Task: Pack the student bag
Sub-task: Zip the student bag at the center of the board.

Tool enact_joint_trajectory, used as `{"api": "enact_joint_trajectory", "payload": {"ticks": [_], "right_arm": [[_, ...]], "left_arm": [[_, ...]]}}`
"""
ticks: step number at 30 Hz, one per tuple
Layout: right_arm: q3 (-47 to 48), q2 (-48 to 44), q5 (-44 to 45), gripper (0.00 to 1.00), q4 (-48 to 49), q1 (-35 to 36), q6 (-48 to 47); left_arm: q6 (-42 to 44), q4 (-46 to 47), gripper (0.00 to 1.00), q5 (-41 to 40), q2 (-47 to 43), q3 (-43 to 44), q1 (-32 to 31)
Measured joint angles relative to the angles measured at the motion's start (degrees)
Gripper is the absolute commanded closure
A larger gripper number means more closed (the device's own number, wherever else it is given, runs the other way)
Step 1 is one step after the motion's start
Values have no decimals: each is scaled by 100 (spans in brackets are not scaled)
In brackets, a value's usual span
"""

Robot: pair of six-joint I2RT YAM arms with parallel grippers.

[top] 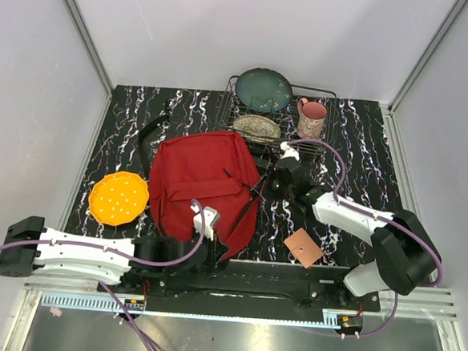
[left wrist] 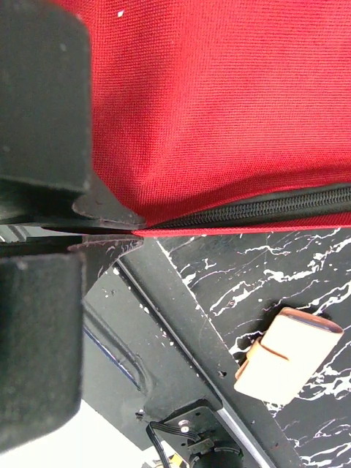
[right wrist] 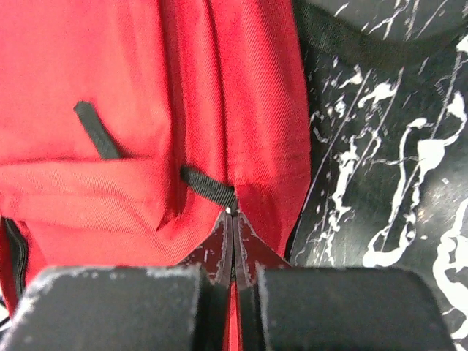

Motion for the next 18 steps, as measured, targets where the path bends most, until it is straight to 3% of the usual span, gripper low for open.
{"api": "enact_joint_trajectory", "payload": {"ticks": [5,10,11,12,13,14,16,17,18], "right_arm": [[0,-74,37,100,9,-238,-107],[24,-186,621,100,632,-693,-267],[31,-197,651,98,713,-734,-293],[31,-214,664,91,741,-739,-310],[31,-240,640,77,741,-732,-319],[31,-275,592,72,719,-726,-321],[24,-420,393,61,627,-721,-278],[11,-525,264,52,581,-721,-249],[-15,-669,61,51,516,-721,-229]], "left_arm": [[-136,-7,100,-85,-9,-70,-192],[-317,-243,100,267,52,-188,-573],[-352,-247,96,337,120,-188,-614],[-376,-247,84,369,184,-188,-643],[-391,-249,57,376,247,-186,-645],[-413,-260,42,374,313,-181,-645],[-433,-295,22,439,411,-142,-658],[-442,-319,18,459,439,-107,-675],[-437,-341,13,466,444,-61,-688]]}}
